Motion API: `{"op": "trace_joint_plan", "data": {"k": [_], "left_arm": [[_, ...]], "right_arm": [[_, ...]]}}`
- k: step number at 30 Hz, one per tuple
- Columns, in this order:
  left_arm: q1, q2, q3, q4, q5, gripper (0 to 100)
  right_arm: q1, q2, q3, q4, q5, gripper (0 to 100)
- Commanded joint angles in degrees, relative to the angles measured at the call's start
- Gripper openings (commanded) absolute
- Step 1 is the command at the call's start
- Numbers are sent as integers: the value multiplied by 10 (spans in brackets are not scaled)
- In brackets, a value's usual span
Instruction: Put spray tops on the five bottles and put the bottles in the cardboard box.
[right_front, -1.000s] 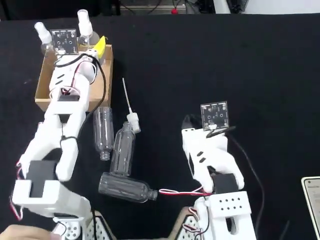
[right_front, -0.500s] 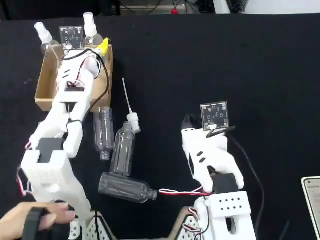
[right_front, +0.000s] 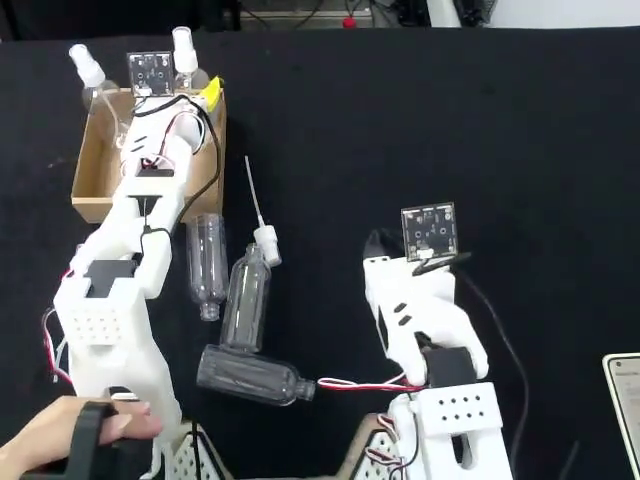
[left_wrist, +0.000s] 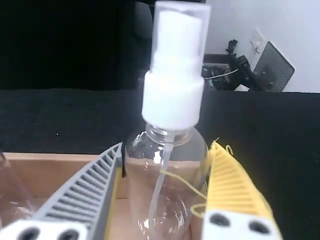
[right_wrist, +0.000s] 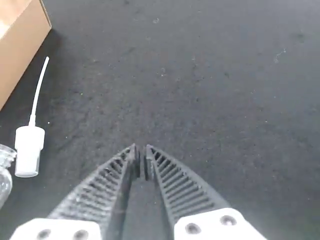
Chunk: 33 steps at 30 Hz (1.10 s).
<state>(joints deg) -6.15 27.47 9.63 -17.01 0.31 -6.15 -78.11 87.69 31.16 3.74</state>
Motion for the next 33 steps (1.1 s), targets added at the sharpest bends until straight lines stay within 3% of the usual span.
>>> {"op": "trace_joint_plan", "data": {"k": [1,22,28,33], "left_arm": [[0,-5,-37,-12,4,209],[-3,-4,-24,-12,4,212],[-1,-4,-23,-9,4,297],[0,-7,-23,-10,4,299]], "right_arm": [[-6,-7,-4,-15,-3,15],[-6,-7,-4,-15,-3,15],[-6,-7,-4,-15,-3,15],[-6,-7,-4,-15,-3,15]]}}
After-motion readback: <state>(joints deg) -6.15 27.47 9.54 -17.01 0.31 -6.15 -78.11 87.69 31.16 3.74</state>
